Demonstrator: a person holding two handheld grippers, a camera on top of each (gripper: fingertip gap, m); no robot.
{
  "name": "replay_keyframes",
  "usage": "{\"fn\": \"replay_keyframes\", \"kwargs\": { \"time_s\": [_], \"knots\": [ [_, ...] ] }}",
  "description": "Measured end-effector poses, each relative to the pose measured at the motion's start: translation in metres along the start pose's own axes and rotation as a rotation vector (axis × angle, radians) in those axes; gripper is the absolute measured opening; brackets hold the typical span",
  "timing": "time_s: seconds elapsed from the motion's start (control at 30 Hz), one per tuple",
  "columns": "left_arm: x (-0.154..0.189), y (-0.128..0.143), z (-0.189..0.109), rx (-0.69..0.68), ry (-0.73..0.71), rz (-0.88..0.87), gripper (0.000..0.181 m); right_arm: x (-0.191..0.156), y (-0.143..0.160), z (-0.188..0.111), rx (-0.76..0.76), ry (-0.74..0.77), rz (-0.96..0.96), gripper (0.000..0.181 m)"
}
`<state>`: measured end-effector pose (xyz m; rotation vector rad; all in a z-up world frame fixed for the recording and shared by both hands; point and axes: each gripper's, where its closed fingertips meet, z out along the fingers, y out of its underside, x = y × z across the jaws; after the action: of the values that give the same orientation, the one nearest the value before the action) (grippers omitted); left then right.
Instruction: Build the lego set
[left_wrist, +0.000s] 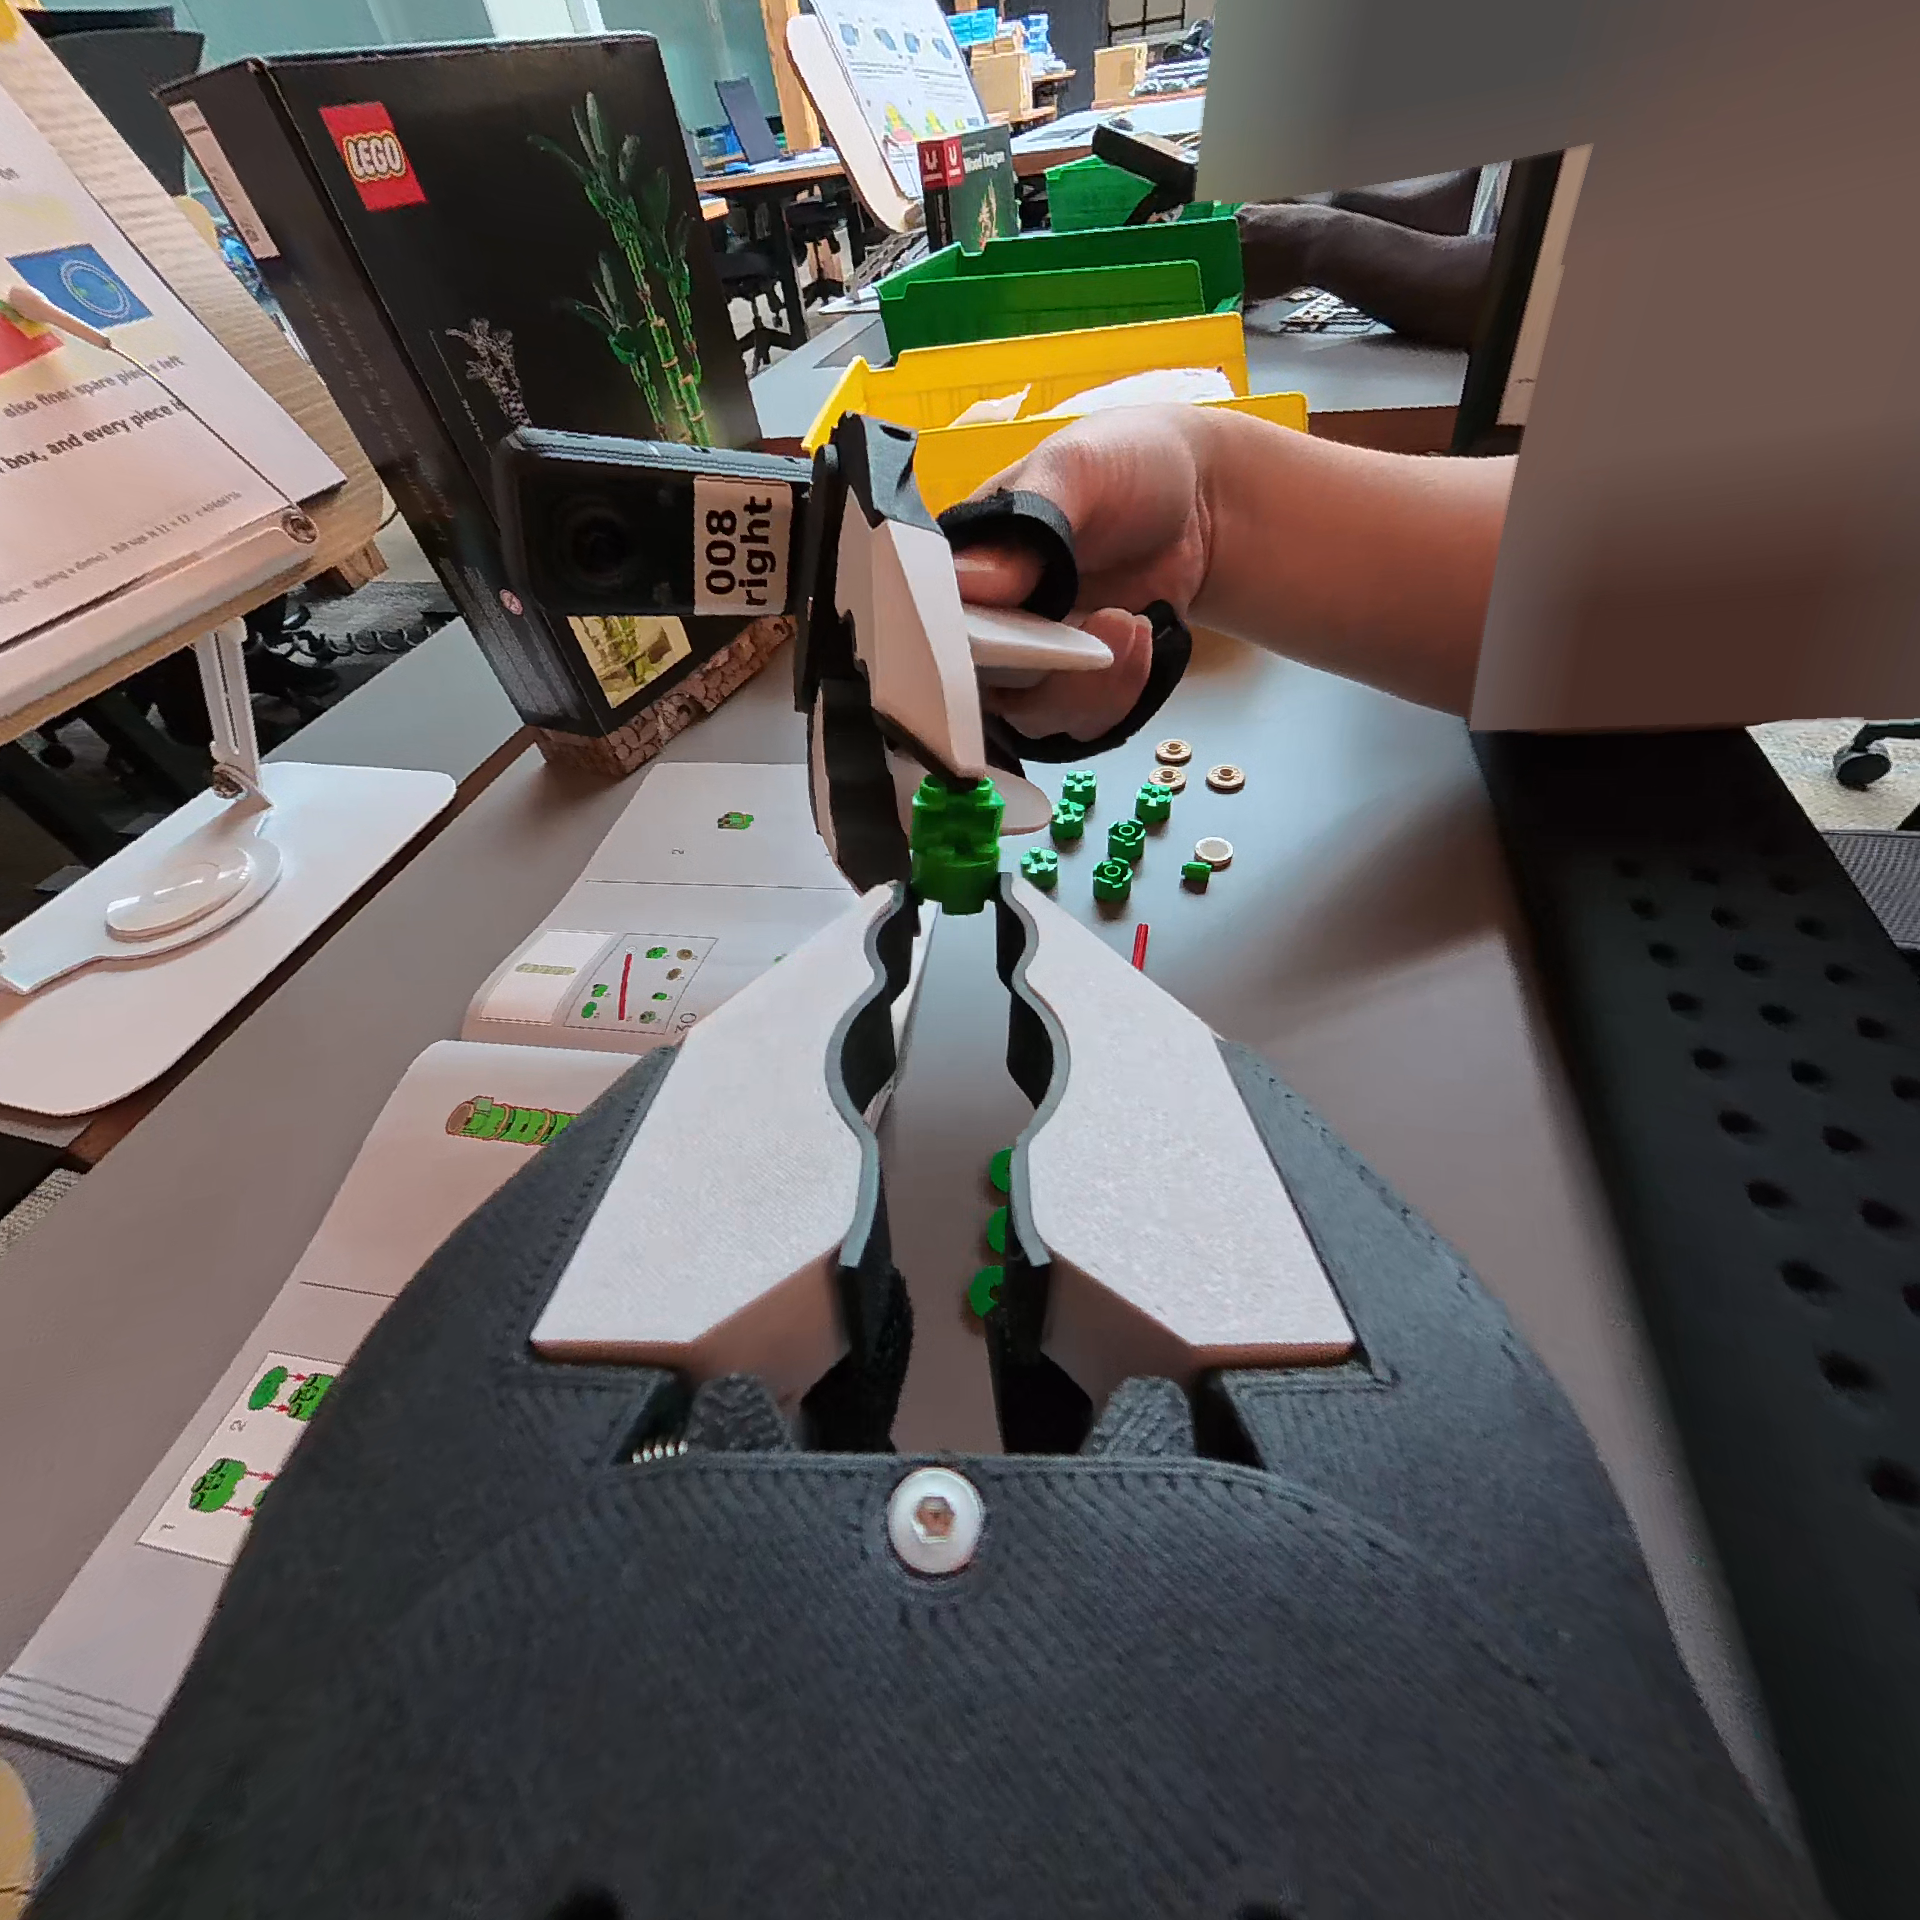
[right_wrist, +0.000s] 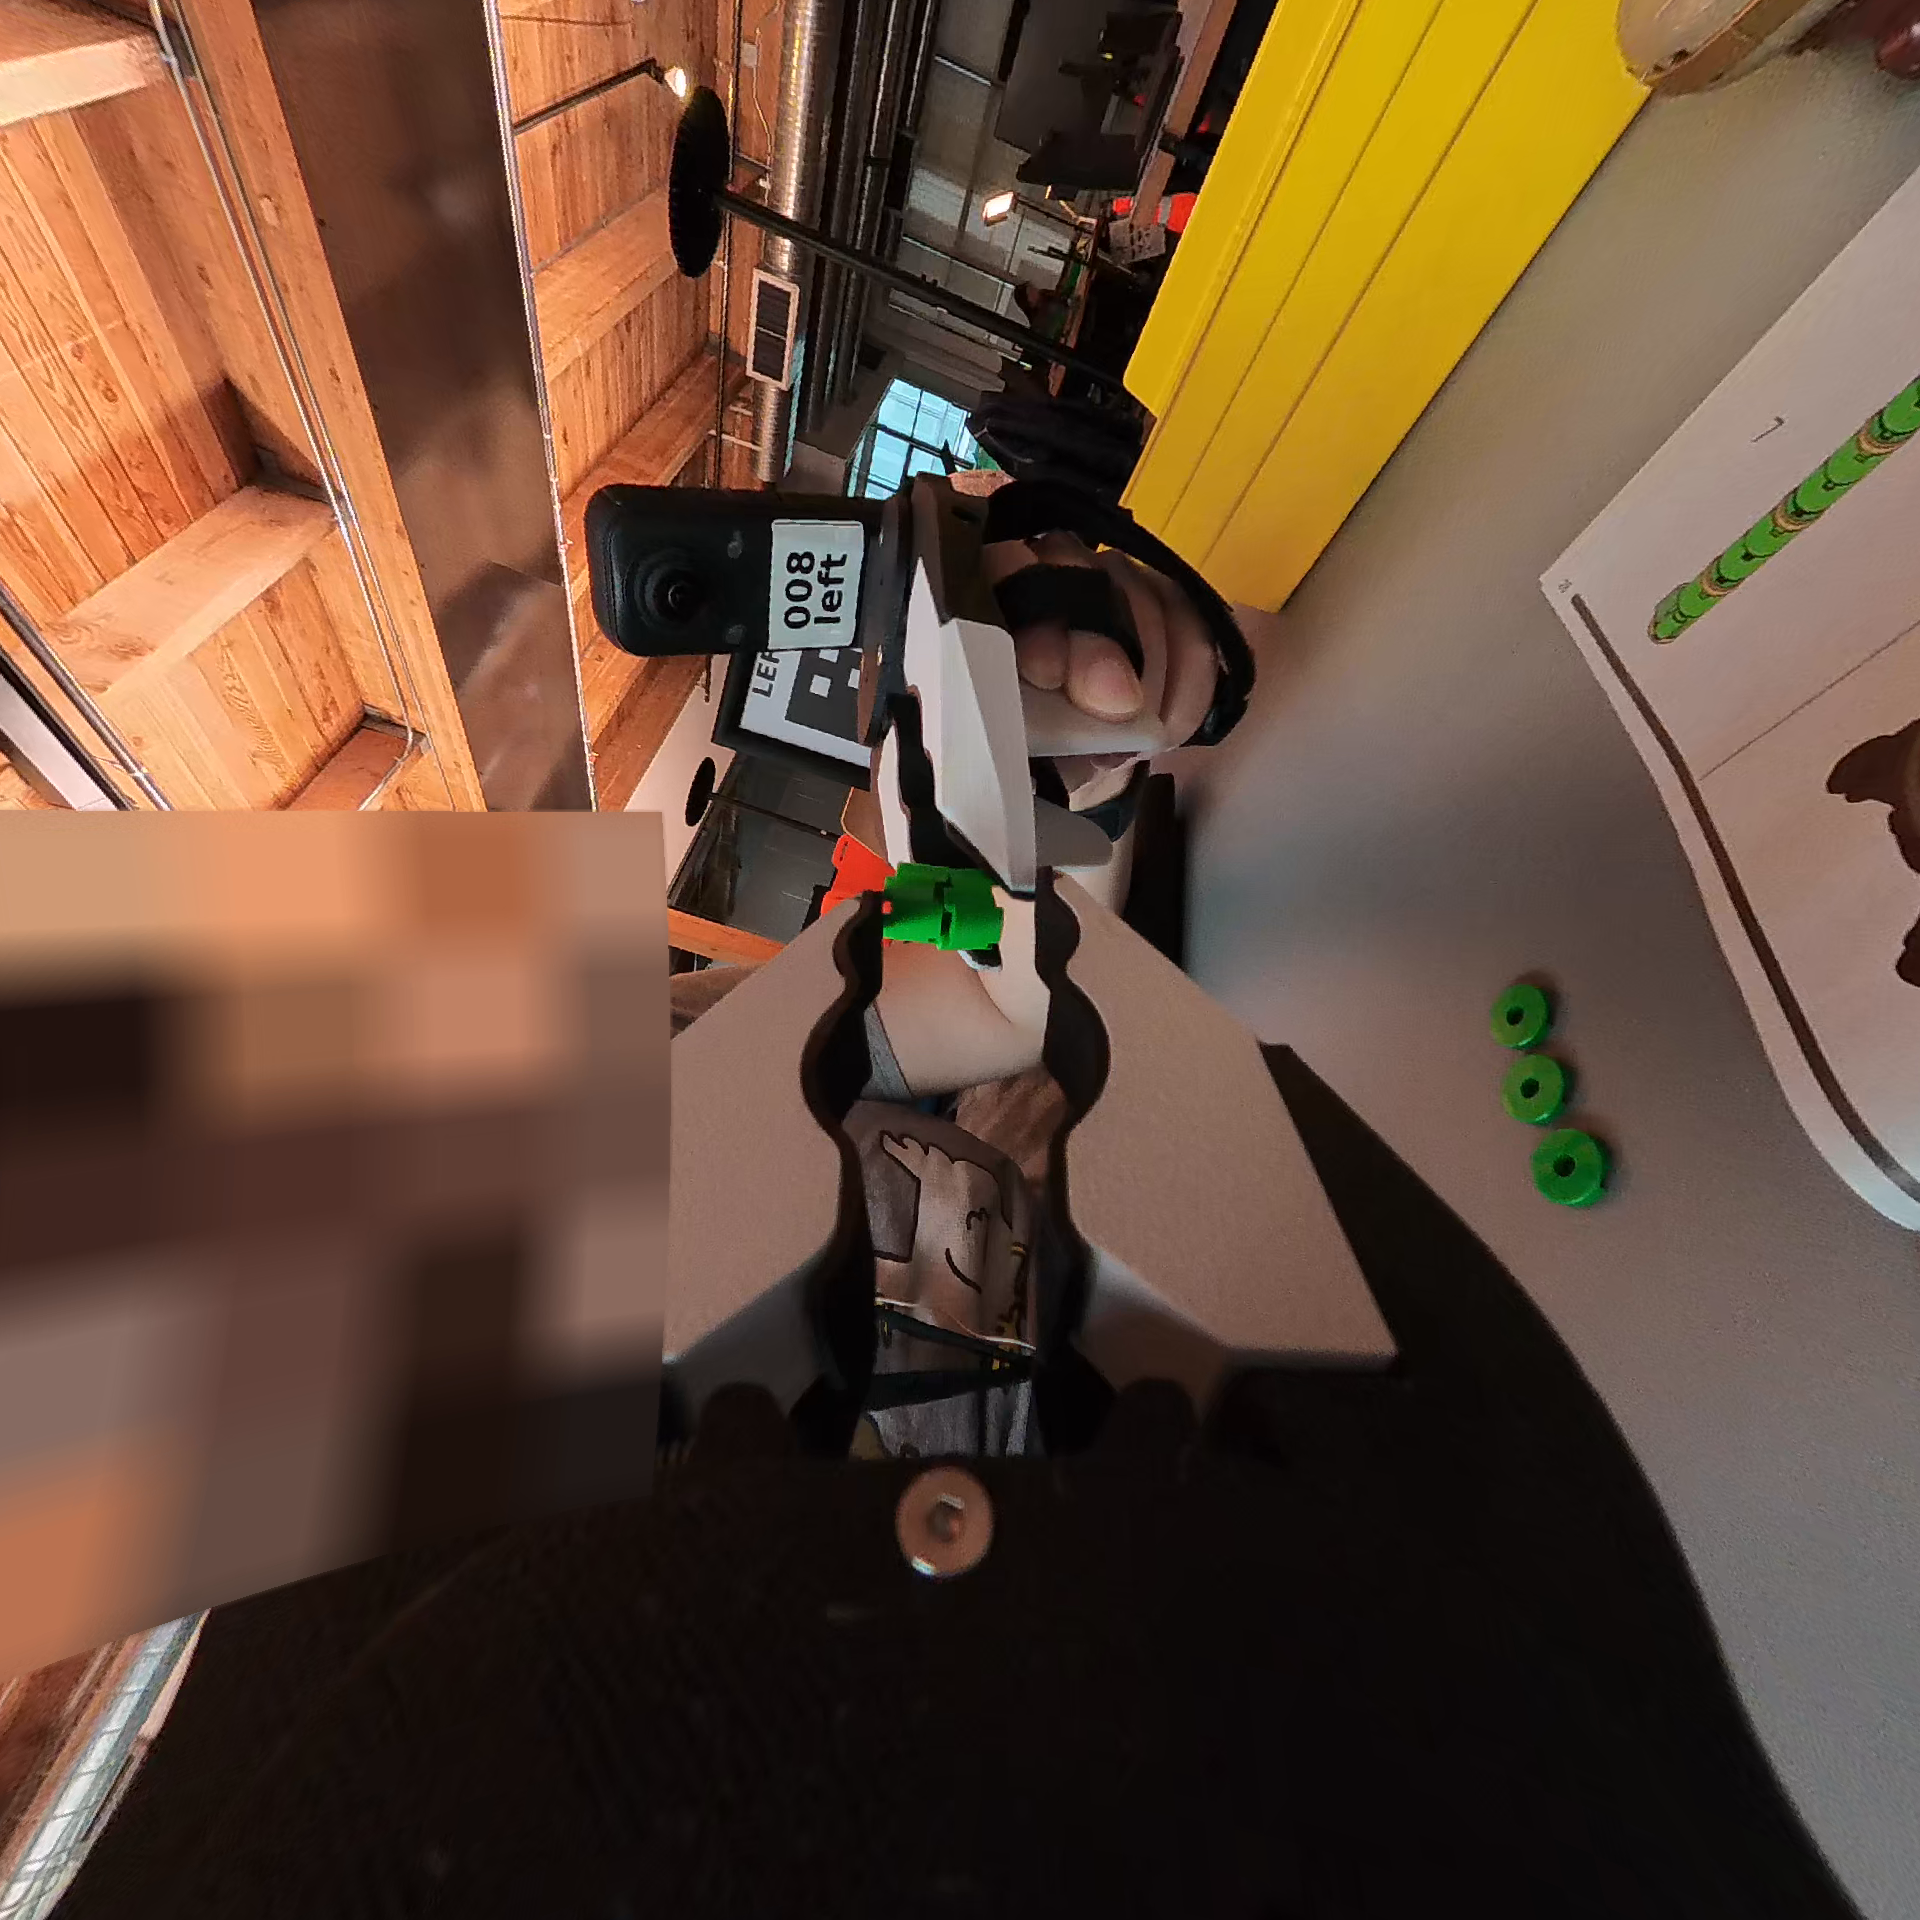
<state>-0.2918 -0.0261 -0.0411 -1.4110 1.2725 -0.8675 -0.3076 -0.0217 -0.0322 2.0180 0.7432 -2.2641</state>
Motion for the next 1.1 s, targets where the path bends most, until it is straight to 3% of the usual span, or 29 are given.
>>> {"fn": "replay_keyframes", "kwargs": {
  "time_s": [0.03,0.77,1.1],
  "knots": [
    [-0.001,0.000,0.000,-0.002,-0.005,0.004,0.014,0.000,0.000,0.000,0.003,0.000,0.000,0.028],
    [-0.013,0.008,0.003,-0.058,-0.153,0.136,0.014,0.013,-0.011,-0.002,0.070,0.060,-0.013,0.022],
    [-0.012,-0.002,0.001,-0.026,-0.176,0.185,0.014,0.002,-0.011,-0.002,0.055,0.041,-0.067,0.022]
  ]
}}
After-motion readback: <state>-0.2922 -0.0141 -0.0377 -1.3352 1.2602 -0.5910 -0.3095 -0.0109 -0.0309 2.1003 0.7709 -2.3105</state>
